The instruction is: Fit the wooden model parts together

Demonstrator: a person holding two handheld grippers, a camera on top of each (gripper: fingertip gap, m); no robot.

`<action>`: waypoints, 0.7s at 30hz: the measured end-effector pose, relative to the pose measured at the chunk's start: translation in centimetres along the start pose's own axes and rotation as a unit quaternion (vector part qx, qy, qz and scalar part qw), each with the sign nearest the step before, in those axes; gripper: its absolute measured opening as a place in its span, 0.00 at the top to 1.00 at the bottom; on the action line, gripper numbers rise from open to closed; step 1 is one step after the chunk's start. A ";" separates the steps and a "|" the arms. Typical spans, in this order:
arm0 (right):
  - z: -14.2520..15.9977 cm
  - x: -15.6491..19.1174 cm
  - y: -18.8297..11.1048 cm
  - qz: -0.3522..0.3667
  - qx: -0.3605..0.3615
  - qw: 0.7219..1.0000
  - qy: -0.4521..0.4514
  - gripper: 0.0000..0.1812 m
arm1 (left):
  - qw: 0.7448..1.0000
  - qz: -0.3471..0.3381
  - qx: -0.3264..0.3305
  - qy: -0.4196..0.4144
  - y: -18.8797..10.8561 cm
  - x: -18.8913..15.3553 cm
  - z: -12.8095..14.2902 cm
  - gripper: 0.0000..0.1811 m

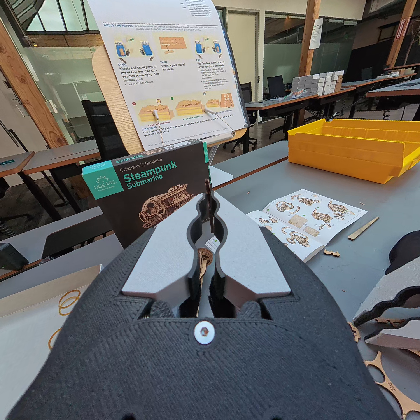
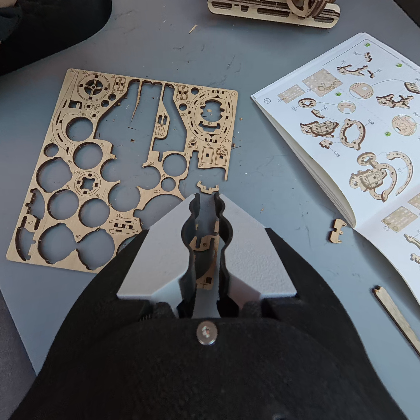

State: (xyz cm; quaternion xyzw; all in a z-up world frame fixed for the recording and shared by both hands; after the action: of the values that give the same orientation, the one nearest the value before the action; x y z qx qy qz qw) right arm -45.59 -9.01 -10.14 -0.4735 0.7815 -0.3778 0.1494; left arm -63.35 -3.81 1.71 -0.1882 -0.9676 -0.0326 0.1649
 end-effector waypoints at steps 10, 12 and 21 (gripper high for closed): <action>-0.3 0.0 0.2 0.008 0.009 0.999 0.049 0.88 | 1.000 0.001 0.000 -0.003 0.0 0.1 0.1 1.00; -0.3 0.2 0.1 0.017 0.012 0.998 0.063 0.88 | 1.000 0.001 0.000 -0.004 -0.1 0.1 0.0 1.00; -0.4 0.5 0.4 0.032 0.000 0.998 0.058 0.92 | 1.000 0.002 -0.001 -0.007 -0.1 0.2 0.0 1.00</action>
State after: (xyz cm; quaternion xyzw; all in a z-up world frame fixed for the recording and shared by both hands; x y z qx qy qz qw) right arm -46.36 -9.10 -10.13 -0.4253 0.8036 -0.3998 0.1162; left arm -63.59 -3.84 1.75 -0.1903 -0.9684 -0.0321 0.1578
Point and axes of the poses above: each gripper's, where its closed fingertips meet, y out along the fingers, z out of its underside, x = y × z across the jaws, the point moved 7 cm from there along -y, back along the fingers, and after that the axes turned 12 degrees about y, right-handed, at the moved point
